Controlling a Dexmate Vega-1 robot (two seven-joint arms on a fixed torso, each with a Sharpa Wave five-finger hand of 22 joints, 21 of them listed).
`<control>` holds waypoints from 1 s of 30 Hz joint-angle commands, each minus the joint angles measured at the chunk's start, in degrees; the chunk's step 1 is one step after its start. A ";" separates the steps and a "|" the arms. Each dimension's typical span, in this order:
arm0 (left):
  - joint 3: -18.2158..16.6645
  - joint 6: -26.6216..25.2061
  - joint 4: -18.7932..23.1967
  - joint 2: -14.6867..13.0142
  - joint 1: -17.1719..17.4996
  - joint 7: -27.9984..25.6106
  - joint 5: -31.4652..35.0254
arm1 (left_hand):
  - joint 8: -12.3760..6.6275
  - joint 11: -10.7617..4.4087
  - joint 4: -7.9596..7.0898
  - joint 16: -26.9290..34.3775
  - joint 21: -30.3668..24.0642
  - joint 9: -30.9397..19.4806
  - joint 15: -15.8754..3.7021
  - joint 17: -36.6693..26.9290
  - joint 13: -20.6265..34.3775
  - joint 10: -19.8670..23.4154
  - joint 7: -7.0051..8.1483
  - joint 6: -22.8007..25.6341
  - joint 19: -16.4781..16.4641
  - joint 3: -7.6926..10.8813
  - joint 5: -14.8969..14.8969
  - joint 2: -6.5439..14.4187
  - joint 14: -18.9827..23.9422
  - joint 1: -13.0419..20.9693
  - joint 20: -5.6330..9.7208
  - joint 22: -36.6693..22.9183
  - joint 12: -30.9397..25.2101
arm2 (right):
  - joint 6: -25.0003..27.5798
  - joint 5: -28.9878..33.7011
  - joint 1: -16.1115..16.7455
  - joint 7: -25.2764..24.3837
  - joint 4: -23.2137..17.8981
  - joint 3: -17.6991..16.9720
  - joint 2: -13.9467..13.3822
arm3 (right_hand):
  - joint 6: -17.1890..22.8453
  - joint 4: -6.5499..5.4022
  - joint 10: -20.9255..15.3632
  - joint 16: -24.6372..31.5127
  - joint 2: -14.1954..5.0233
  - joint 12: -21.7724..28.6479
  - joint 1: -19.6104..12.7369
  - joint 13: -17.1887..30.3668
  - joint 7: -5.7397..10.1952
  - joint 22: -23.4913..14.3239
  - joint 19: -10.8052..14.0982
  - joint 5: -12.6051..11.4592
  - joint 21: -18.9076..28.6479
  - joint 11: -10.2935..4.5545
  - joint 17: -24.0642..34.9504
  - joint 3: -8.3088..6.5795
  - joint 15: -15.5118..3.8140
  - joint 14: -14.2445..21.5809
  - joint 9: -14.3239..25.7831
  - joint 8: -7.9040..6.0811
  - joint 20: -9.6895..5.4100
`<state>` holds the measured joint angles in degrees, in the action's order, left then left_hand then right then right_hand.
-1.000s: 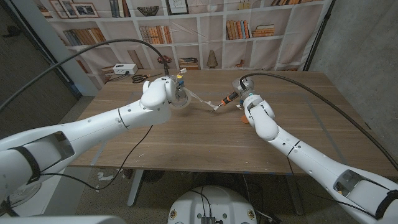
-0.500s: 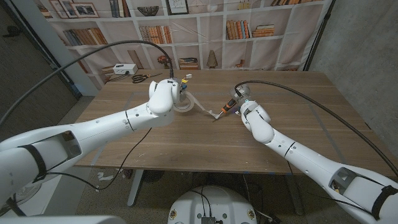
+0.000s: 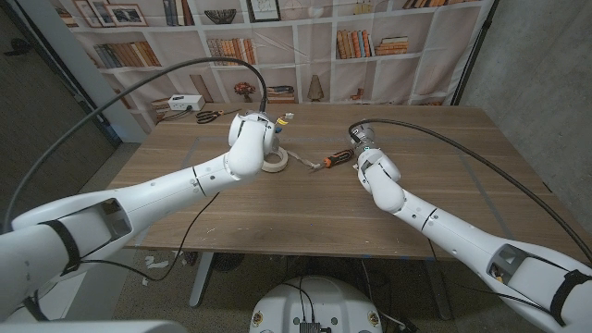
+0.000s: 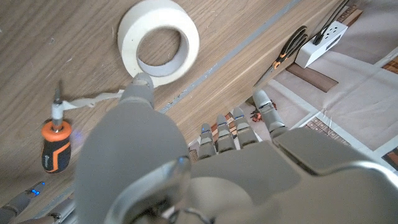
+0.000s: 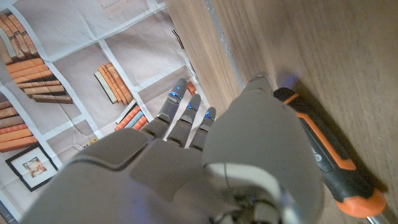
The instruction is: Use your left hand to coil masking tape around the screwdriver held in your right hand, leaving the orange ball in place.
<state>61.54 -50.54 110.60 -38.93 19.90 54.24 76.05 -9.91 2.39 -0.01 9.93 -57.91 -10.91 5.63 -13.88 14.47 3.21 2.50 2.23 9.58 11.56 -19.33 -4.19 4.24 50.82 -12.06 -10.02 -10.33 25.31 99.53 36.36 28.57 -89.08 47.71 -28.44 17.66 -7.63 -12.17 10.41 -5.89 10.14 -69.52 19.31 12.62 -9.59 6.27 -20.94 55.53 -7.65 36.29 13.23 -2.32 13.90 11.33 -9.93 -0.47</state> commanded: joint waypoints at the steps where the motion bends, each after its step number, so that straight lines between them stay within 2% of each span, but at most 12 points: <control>1: -10.44 7.76 1.08 2.80 8.09 1.09 10.02 | -0.02 0.92 -0.38 0.31 1.43 0.09 1.43 0.64 -0.48 -4.20 0.17 -2.61 1.18 -1.08 -1.03 0.05 -3.01 -0.63 -0.17 -0.12 0.23 | -0.40 4.76 -0.82 9.88 -3.00 -1.66 -0.87 | -5.26 1.05 6.06 0.28 -0.16 0.05 0.62 -0.92 -0.09 -0.12 -3.25 -0.93 -3.40 0.42 -1.73 0.38 -4.71 -6.92 0.04 -0.08 0.81; 4: -13.76 8.07 2.80 3.13 11.26 -2.88 9.89 | 0.07 0.81 -0.68 0.48 2.13 0.15 1.50 1.02 -0.84 -6.09 0.53 -4.32 1.38 -1.83 -1.36 -0.20 -3.95 -1.11 -0.18 -0.12 0.19 | 0.32 4.21 0.48 8.43 -4.87 -3.33 -1.43 | -6.65 1.49 6.88 0.50 -0.59 0.41 0.43 -1.26 -0.02 -0.11 -3.88 -1.20 -4.42 0.67 -2.36 0.12 -4.03 -8.35 0.05 -0.26 1.13; 6: -16.02 7.88 4.04 3.38 13.67 -6.96 9.21 | -0.23 0.16 -1.48 0.81 2.46 0.17 0.74 1.19 -1.08 -6.20 1.45 -4.35 1.14 -2.48 -1.39 0.02 -3.96 -2.38 -0.20 -0.14 -0.21 | 1.45 3.50 1.85 5.26 -6.11 -4.62 -1.88 | -6.38 1.97 6.58 1.12 -2.53 0.88 -0.57 -1.60 -0.02 -0.10 -3.05 -1.71 -4.82 1.08 -2.80 -1.14 -3.55 -8.25 0.09 -0.80 1.92; 9: -19.78 8.00 6.23 3.55 17.41 -14.06 6.03 | -0.70 -0.83 -3.27 1.46 3.03 0.24 -0.58 1.50 -1.56 -5.33 2.78 -3.91 0.42 -3.65 -1.08 0.88 -3.37 -5.16 -0.15 -0.18 -1.04 | 3.40 -1.52 4.59 -1.49 -8.32 -8.05 -1.75 | -5.15 0.87 5.34 1.93 -4.86 1.53 0.51 -2.06 -0.08 -0.07 -1.10 -1.97 -5.06 2.03 -3.29 -2.38 -3.29 -7.27 0.14 -1.44 2.89; 10: -22.32 7.98 7.77 3.69 19.86 -19.25 2.54 | -0.84 -1.35 -4.07 1.69 3.33 0.28 -1.17 1.63 -1.77 -4.90 3.39 -3.62 0.16 -4.21 -0.78 1.20 -3.03 -6.51 -0.15 -0.18 -1.33 | 4.62 -5.77 6.38 -6.12 -9.72 -10.49 -1.22 | -4.75 0.23 4.89 2.12 -5.09 1.71 1.41 -2.21 -0.11 -0.07 -0.57 -1.86 -5.16 2.02 -3.46 -2.57 -3.28 -6.97 0.17 -1.58 3.10; 11: -22.71 8.38 7.83 3.78 20.16 -19.92 2.10 | -0.93 -1.64 -4.39 1.81 3.51 0.29 -1.26 1.68 -1.86 -4.64 3.54 -3.39 0.19 -4.43 -0.63 1.34 -2.79 -7.05 -0.15 -0.19 -1.46 | 4.56 -6.14 6.46 -6.62 -9.74 -10.59 -1.22 | -4.35 -0.74 4.44 2.52 -5.30 1.85 2.90 -2.42 -0.32 -0.08 0.33 -1.64 -5.26 2.23 -3.71 -2.85 -3.57 -6.15 0.20 -1.69 3.24; 12: -24.96 8.56 9.15 4.00 22.12 -23.64 -1.13 | -0.94 -1.74 -4.54 1.81 3.63 0.30 -1.33 1.71 -1.90 -4.60 3.67 -3.35 0.29 -4.53 -0.56 1.43 -2.82 -7.30 -0.16 -0.19 -1.50 | 5.78 -9.75 7.85 -9.96 -10.83 -12.66 -0.25 | -3.89 -1.24 3.98 2.75 -5.37 2.00 3.79 -2.57 -0.46 -0.08 0.90 -1.47 -5.36 2.40 -3.90 -3.11 -3.62 -5.61 0.21 -1.82 3.52; 14: -27.26 9.38 10.36 4.09 24.22 -28.15 -4.72 | -1.14 -1.92 -5.39 1.88 4.23 0.33 -1.45 1.79 -2.08 -4.18 3.88 -2.76 0.88 -4.92 -0.13 2.07 -2.85 -8.68 -0.19 -0.21 -1.72 | 6.41 -13.85 8.93 -13.12 -11.88 -14.50 0.50 | -3.58 -1.72 3.62 3.02 -5.28 2.09 4.87 -2.71 -0.90 -0.08 1.82 -1.21 -5.34 2.83 -4.11 -3.25 -3.62 -4.92 0.23 -1.88 3.59; 20: -34.66 13.55 12.80 4.62 29.91 -39.67 -18.46 | -1.17 -2.04 -6.37 1.73 5.42 0.40 -1.68 2.00 -2.37 -3.97 4.54 -2.28 2.22 -5.80 0.69 2.28 -3.37 -10.68 -0.19 -0.22 -1.83 | 3.93 -33.86 12.55 -22.32 -15.64 -21.91 2.46 | -3.33 -2.94 2.75 3.45 -5.10 2.25 9.48 -3.15 -2.06 -0.12 3.07 -0.06 -5.87 3.77 -4.72 -3.08 -3.35 -3.83 0.28 -1.78 3.50; 24: -40.42 18.48 13.05 5.34 33.29 -46.01 -29.97 | -0.88 -1.68 -6.88 1.45 6.20 0.43 -1.43 2.14 -2.52 -4.48 4.54 -2.83 3.15 -6.33 1.22 2.36 -4.24 -11.87 -0.18 -0.24 -1.66 | -1.54 -50.08 14.62 -26.78 -16.74 -27.01 2.99 | -3.95 -3.22 3.09 3.17 -4.89 1.98 14.85 -3.54 -3.14 -0.16 3.32 1.34 -6.75 4.56 -5.35 -2.54 -2.15 -4.48 0.30 -1.46 3.43; 27: -43.57 22.40 12.51 5.13 34.96 -49.15 -37.04 | -0.24 -1.42 -7.35 1.11 7.13 0.48 -0.95 2.34 -2.71 -6.03 5.01 -4.70 4.07 -6.93 1.95 2.46 -5.51 -13.17 -0.17 -0.28 -1.15 | -5.96 -60.91 15.57 -29.03 -16.44 -29.52 3.00 | -4.60 -2.95 3.93 2.54 -4.56 1.61 18.81 -3.94 -3.88 -0.14 1.84 2.47 -8.23 5.19 -6.18 -2.15 -1.19 -5.67 0.27 -1.23 3.43; 30: -46.41 27.01 11.19 5.07 36.33 -51.83 -44.02 | 0.13 -1.08 -8.04 0.78 8.82 0.55 -0.16 2.57 -2.96 -8.57 5.63 -7.39 5.94 -7.81 3.01 2.87 -7.57 -15.33 -0.17 -0.31 -0.61 | -10.26 -70.25 15.90 -30.33 -15.48 -30.80 2.64 | -6.67 -2.56 6.39 1.51 -3.93 0.82 23.13 -4.58 -4.46 -0.10 -0.47 3.81 -10.43 5.66 -7.61 -1.51 0.13 -7.71 0.17 -0.71 4.48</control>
<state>27.71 -35.05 121.62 -34.35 48.35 18.66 58.89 -10.13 1.20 -7.44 10.98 -50.11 -10.39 4.85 -11.41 11.58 -3.46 7.51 -3.12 9.75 4.31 -16.93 -1.47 -1.92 37.00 -12.06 -10.01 -11.27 26.27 76.14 48.38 9.00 -103.30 25.40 -26.44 12.06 -10.34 -7.35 12.44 -10.23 11.39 -48.95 14.98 8.45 -9.61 7.13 -17.87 46.35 -2.11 29.45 11.00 -2.16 7.36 11.34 -10.96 3.29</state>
